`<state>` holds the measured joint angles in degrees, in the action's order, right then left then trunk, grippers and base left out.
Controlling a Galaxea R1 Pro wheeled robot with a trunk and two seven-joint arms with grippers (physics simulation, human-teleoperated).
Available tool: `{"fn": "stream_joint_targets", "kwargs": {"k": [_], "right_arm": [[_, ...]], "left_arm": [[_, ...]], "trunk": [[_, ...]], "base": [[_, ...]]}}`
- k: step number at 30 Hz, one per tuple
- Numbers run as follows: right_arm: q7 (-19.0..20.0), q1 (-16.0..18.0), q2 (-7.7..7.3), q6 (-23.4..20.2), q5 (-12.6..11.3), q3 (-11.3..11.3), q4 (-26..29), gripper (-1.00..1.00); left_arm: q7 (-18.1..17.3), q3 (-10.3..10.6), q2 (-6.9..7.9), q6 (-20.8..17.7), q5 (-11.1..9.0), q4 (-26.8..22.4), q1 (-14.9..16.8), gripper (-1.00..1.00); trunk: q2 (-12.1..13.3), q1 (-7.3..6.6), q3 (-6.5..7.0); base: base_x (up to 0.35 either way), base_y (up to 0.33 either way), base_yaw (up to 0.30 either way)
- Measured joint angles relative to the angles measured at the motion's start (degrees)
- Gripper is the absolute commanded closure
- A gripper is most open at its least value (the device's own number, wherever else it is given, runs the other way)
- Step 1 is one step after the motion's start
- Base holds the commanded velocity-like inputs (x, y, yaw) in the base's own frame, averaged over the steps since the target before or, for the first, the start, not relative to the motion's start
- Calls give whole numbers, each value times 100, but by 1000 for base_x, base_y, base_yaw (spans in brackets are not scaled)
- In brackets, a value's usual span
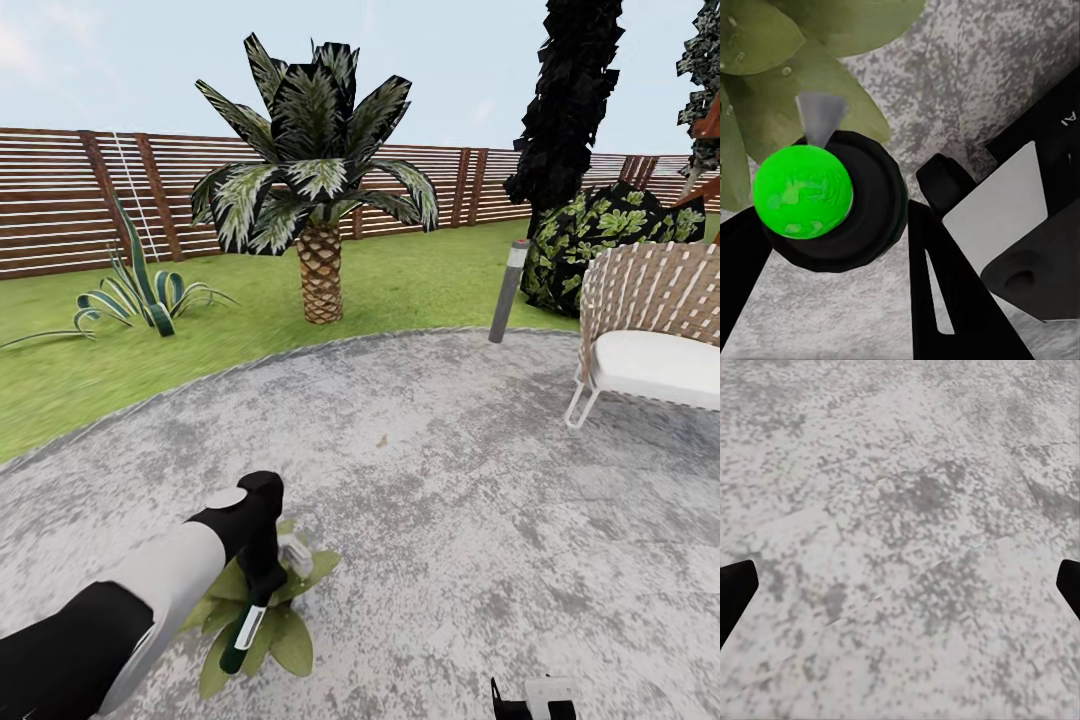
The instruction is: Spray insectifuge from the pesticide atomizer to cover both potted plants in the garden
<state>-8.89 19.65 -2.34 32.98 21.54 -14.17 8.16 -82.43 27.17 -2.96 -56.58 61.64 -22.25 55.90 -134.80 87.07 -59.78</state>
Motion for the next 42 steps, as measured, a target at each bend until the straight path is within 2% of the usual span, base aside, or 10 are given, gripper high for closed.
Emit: {"fn": "stream_joint_targets", "kwargs": {"k": [10,15,19,31,42], "right_arm": [[0,0,1,0,0,0,0,-100],[0,1,-1,0,0,0,0,-100],[0,0,-1,0,1,0,0,-100],[2,0,1,-1,8,0,-1,-100],[0,0,0,0,9,0,-3,-100]], "left_arm": [[-22,-32,-24,-5,-7,-75,47,100],[-29,-35,-114,-4,-12,-17,19,100],[-23,-40,-132,-9,-12,-3,8,100],[-21,-12,-123,-20,1,-3,22,100],[-20,4,-100,-14,-1,-6,31,100]], "trunk": [[0,0,0],[0,1,0],[0,1,0],[0,3,0],[0,1,0]], "base": [[111,0,0],[2,0,0],[-4,0,0],[-254,83,0],[-34,199,0]]}}
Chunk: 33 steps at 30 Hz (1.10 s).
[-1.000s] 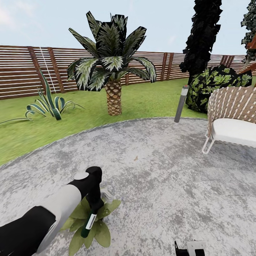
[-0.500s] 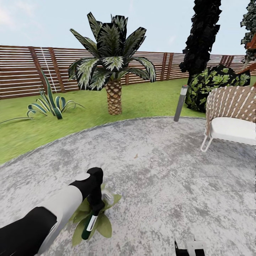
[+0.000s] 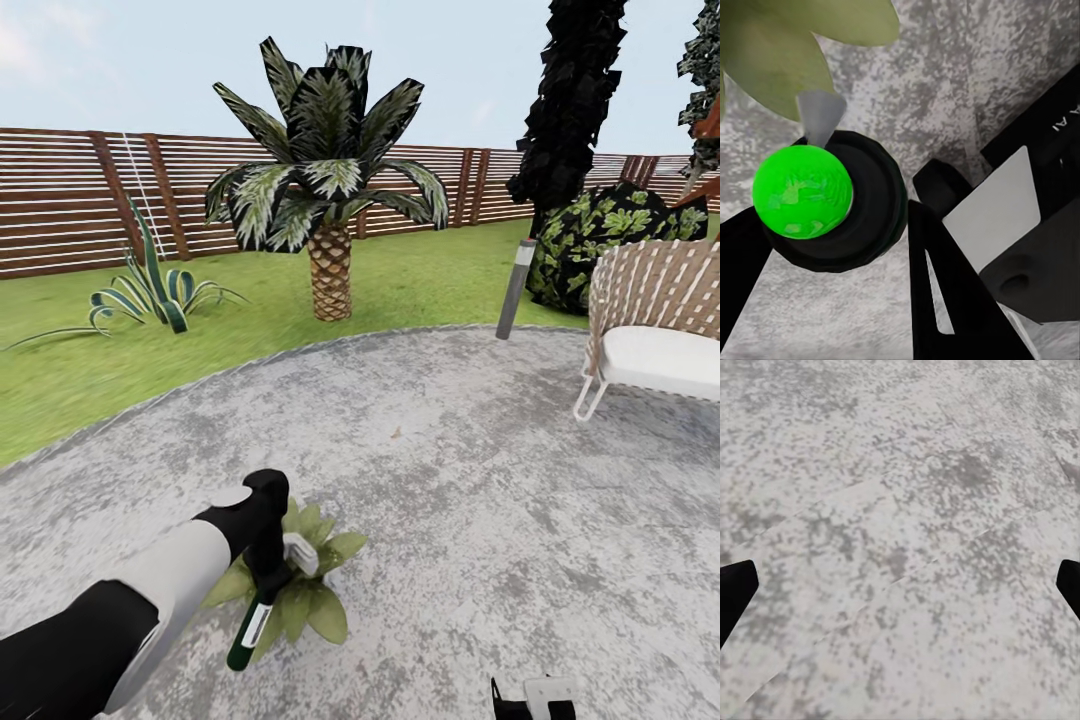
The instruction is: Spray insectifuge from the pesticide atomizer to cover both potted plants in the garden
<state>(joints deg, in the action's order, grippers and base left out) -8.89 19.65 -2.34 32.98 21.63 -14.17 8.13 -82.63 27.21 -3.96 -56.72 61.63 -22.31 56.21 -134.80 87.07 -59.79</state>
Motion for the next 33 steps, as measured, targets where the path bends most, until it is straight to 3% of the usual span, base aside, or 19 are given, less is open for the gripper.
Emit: {"fn": "stream_joint_targets", "kwargs": {"k": [6,12,28,33], "right_arm": [[0,0,-1,0,0,0,2,-100],[0,0,-3,0,0,0,1,-100],[0,2,-4,0,-8,0,3,-100],[0,1,4,0,-9,0,3,-100]], "left_arm": [[12,-14,-2,11,1,13,-51,100],[58,-2,26,19,22,12,-374,100],[62,3,73,25,26,17,-605,100],[140,-11,61,0,26,-7,-823,100]], "trunk": [[0,0,0],[0,0,0],[0,0,0],[0,0,0]], "base": [[0,6,0],[0,0,0],[0,0,0],[0,0,0]]}}
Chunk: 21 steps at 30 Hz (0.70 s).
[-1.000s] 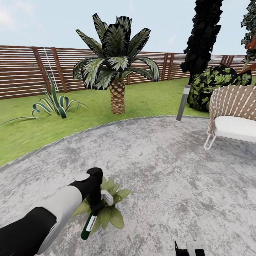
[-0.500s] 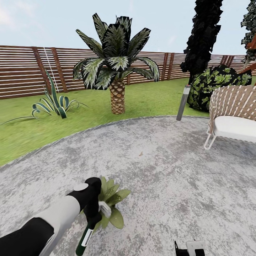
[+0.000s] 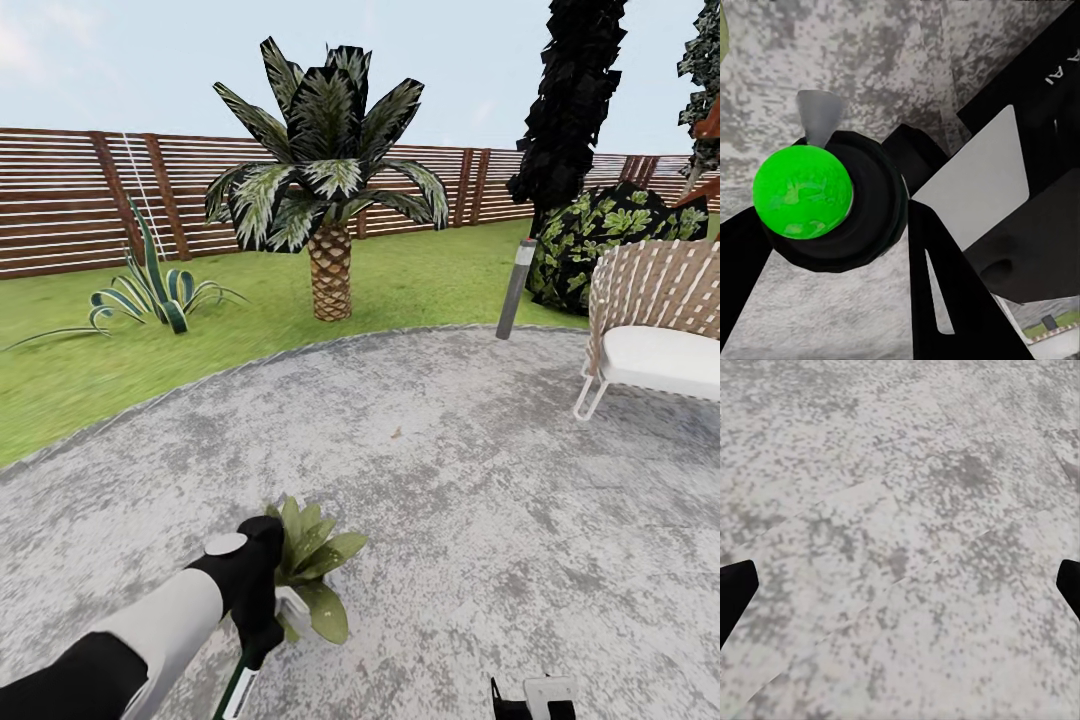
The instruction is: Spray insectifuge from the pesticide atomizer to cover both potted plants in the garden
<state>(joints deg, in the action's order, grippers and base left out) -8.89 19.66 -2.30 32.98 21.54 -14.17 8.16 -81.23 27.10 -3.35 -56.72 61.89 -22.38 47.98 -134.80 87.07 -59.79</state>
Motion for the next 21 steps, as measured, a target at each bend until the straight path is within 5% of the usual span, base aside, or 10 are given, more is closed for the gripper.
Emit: {"fn": "stream_joint_targets", "kwargs": {"k": [21], "right_arm": [[0,3,-16,0,7,0,-1,-100]], "left_arm": [[41,-69,-101,-31,-51,-348,-173,100]], "trunk": [[0,0,0]], "base": [[0,0,0]]}}
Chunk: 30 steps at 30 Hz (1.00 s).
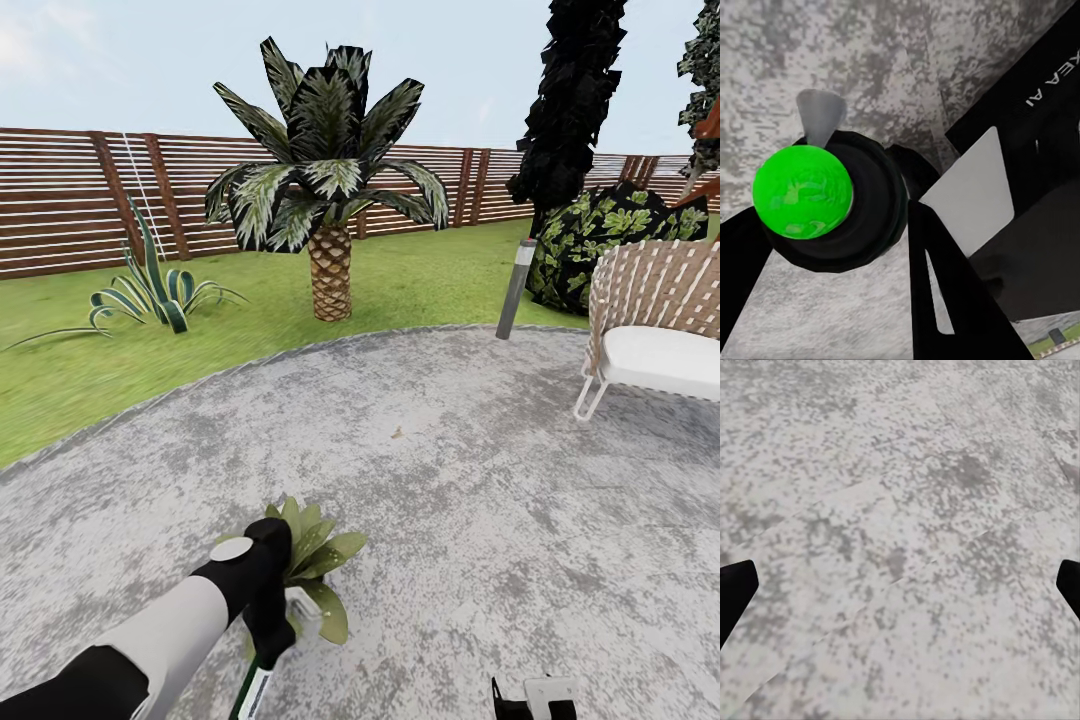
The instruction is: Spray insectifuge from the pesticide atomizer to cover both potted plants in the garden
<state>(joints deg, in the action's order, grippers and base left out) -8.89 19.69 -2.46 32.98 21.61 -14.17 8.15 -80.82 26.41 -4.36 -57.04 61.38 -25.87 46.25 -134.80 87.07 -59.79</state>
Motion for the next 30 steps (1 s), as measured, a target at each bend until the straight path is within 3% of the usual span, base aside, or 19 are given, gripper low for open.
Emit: {"fn": "stream_joint_targets", "kwargs": {"k": [5,8,14,20,30], "right_arm": [[0,-4,12,0,1,8,-1,-100],[0,-2,9,0,1,2,1,-100],[0,-3,8,0,10,7,1,-100],[0,-2,8,0,10,3,1,-100],[0,-2,8,0,2,1,1,-100]], "left_arm": [[479,-2,-20,-9,-48,16,-38,100],[569,-7,-35,-11,-117,7,-46,100],[608,-68,-40,-11,-143,-6,-48,100],[627,-327,-39,-4,-144,-13,-47,100],[633,-331,-14,12,-143,28,-123,100]], "trunk": [[0,0,0],[0,0,0],[0,-2,0],[0,-1,0],[0,0,0]], "base": [[0,0,0],[0,0,0],[100,0,0],[145,0,0],[4,0,0]]}}
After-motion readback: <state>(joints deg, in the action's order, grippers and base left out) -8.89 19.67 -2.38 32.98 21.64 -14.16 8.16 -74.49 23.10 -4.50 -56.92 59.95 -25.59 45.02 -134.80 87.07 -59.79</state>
